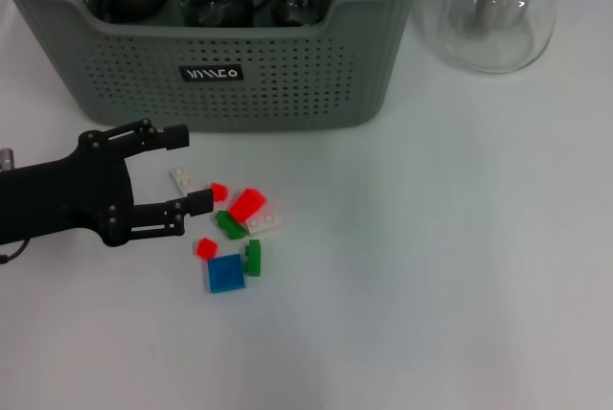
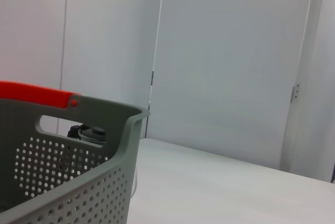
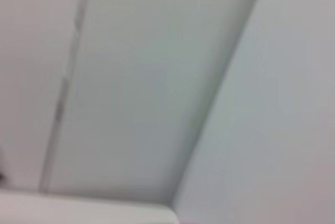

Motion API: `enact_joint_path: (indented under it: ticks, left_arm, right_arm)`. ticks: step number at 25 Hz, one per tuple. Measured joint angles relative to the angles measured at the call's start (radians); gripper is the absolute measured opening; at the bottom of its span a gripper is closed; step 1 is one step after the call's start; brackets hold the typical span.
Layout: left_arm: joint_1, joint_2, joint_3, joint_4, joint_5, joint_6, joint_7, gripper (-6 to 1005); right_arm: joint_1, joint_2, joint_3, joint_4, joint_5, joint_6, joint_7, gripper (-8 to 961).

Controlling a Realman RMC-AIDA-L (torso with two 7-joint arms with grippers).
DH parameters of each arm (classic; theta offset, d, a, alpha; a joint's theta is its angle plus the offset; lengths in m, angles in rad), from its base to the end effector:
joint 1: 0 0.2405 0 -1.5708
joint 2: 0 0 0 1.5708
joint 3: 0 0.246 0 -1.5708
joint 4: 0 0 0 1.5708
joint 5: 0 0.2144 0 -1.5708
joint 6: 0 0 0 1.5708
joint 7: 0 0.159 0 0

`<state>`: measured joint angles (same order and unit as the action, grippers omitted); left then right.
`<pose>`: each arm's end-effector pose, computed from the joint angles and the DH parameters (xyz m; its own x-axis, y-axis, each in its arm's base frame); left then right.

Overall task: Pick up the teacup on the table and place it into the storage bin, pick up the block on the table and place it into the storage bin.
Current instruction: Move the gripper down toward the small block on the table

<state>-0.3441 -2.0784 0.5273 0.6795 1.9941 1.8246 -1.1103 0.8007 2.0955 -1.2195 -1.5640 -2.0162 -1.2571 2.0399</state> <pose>-0.2871 0.2640 0.0196 0.7697 0.1828 0.6117 0.3689 -0.9093 -0.1925 -0.0355 0.3855 0.0511 0.9094 0.2221 -0.3517 0.0365 -0.8849 -0.4643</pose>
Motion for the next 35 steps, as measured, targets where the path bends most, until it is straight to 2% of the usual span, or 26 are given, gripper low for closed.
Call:
enact_joint_path:
  ticks: [3, 7, 12, 16, 18, 21, 25, 31, 35]
  left_arm:
    - [0.003, 0.001, 0.001, 0.000, 0.000, 0.002, 0.000, 841]
    - [0.010, 0.002, 0.000, 0.004, 0.000, 0.006, -0.001, 841]
    - [0.015, 0.004, 0.000, 0.007, 0.000, 0.012, -0.005, 841]
    - [0.016, 0.006, 0.000, 0.008, 0.000, 0.013, -0.006, 841]
    - [0.015, 0.006, 0.000, 0.008, 0.000, 0.013, -0.006, 841]
    - [0.014, 0.006, 0.000, 0.008, -0.001, 0.015, -0.007, 841]
    - [0.013, 0.006, 0.000, 0.008, -0.005, 0.018, -0.009, 842]
    - [0.011, 0.006, 0.000, 0.003, -0.007, 0.019, -0.010, 842]
    - [0.011, 0.005, 0.000, 0.002, -0.008, 0.019, -0.009, 842]
  right_arm:
    - [-0.081, -0.009, 0.077, -0.070, 0.179, -0.179, -0.036, 877]
    - [-0.162, -0.016, 0.150, -0.063, 0.285, -0.401, -0.072, 875]
    - [-0.251, -0.010, 0.162, 0.002, 0.253, -0.582, -0.111, 874]
    - [-0.254, -0.003, 0.151, 0.140, 0.120, -0.632, -0.160, 871]
    - [-0.215, -0.003, 0.143, 0.259, 0.043, -0.621, -0.195, 870]
    - [-0.118, -0.006, 0.139, 0.467, -0.062, -0.566, -0.260, 869]
    - [0.001, -0.001, 0.132, 0.703, -0.180, -0.416, -0.350, 867]
    - [0.104, 0.011, 0.042, 0.904, -0.202, -0.184, -0.413, 865]
    - [0.137, 0.017, -0.058, 0.989, -0.128, -0.068, -0.434, 866]
